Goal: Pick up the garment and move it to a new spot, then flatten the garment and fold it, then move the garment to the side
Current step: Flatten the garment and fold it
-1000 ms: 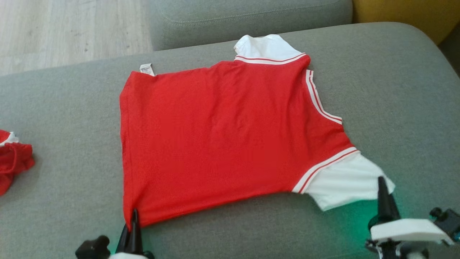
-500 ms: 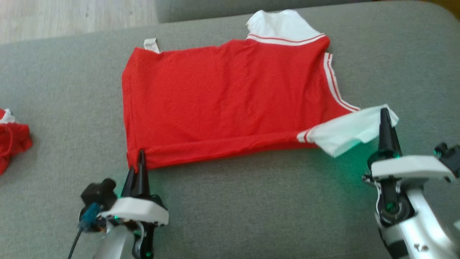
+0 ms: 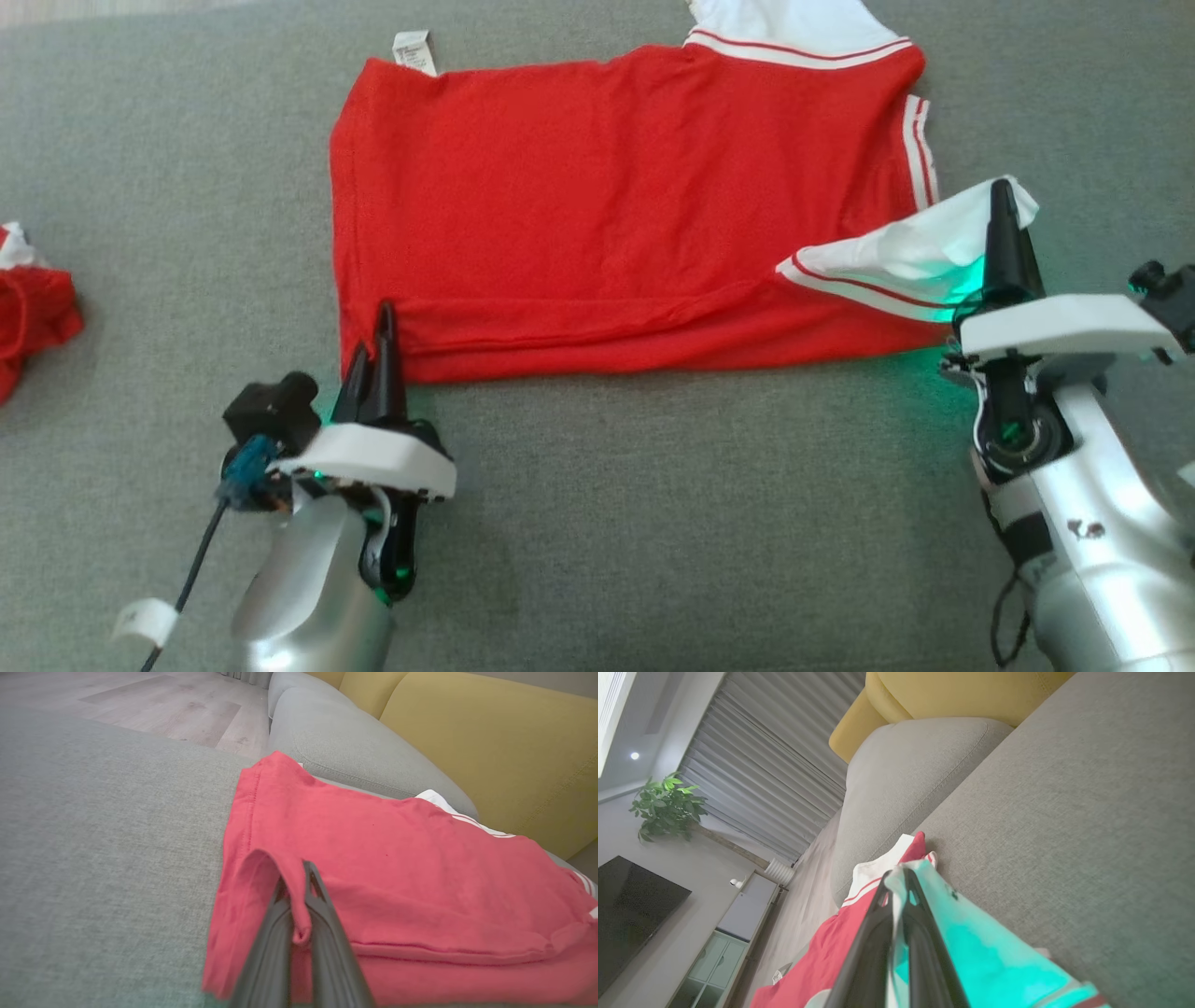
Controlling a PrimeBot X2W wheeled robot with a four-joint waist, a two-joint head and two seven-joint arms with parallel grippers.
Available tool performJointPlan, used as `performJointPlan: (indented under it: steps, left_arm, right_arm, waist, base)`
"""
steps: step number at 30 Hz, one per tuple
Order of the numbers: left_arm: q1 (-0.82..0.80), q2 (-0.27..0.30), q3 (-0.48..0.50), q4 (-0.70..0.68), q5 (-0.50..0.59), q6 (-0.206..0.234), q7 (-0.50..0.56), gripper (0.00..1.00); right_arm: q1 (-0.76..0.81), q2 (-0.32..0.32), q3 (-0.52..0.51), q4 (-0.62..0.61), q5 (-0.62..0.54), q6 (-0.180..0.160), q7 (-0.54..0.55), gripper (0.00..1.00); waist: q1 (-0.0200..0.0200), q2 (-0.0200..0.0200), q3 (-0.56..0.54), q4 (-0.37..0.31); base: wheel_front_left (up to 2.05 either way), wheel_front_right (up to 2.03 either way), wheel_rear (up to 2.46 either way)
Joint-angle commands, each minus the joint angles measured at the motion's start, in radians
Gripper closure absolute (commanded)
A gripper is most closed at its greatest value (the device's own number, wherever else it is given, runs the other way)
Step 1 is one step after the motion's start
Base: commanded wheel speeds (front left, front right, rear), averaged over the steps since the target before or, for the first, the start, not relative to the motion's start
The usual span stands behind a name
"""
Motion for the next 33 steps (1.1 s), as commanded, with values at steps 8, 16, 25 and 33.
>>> performJointPlan:
  steps: [8,16,25,33]
  left_arm:
    - [-0.062,0.015,0.058,-0.082,-0.046,0.101,-0.005,0.0]
    - [0.025,0.015,0.095,-0.215,0.1,0.162,-0.005,0.0]
    - [0.137,0.015,0.092,-0.197,0.25,0.179,-0.005,0.0]
    - [0.221,0.015,0.108,-0.178,0.277,0.16,-0.005,0.0]
  right_arm:
    - [-0.104,-0.005,0.04,0.004,-0.064,-0.001,-0.039,0.0]
    - [-0.002,0.009,-0.075,-0.141,-0.415,-0.001,-0.042,0.0]
    - [0.149,0.072,-0.135,-0.139,-0.773,-0.001,-0.042,0.0]
    - [0.228,0.097,-0.13,-0.103,-0.848,-0.001,-0.042,0.0]
  waist:
    - [-0.0001,0.0,0.024,0.012]
    - [-0.0001,0.0,0.007,0.019]
    - [-0.0001,0.0,-0.068,0.015]
    - [-0.0001,0.0,-0.143,0.013]
  base:
    - [0.0,0.0,0.0]
    - [0.0,0.0,0.0]
    - [0.0,0.0,0.0]
    - [0.0,0.0,0.0]
